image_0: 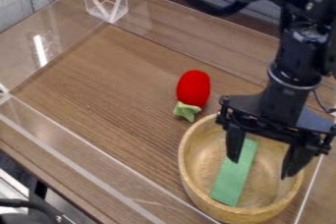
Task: Remove the green block from the brown bowl and put it on the table
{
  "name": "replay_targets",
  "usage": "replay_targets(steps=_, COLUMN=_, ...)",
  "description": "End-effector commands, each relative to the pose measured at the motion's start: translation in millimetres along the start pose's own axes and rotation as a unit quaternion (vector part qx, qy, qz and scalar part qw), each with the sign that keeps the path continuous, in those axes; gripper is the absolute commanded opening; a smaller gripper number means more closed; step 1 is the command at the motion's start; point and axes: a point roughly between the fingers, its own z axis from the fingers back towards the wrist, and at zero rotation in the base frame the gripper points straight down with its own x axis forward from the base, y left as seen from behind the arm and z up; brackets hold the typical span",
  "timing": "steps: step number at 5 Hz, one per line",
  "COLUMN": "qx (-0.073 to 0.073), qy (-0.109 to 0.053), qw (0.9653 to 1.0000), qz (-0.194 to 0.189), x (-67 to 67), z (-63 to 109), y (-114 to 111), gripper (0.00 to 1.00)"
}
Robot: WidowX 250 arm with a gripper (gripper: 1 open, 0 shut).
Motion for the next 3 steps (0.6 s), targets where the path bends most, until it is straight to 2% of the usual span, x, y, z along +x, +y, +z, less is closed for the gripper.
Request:
replay_targets(steps=1, qx=-0.009, qy=-0.022, qw=0.9997, qz=0.0, x=17.5, z=5.8, y=18, gripper=1.0)
replay_targets(steps=3, qx=-0.015, qy=-0.029, qw=0.9993, qz=0.016, x=-11.5, z=29.7, y=-14, gripper=1.0)
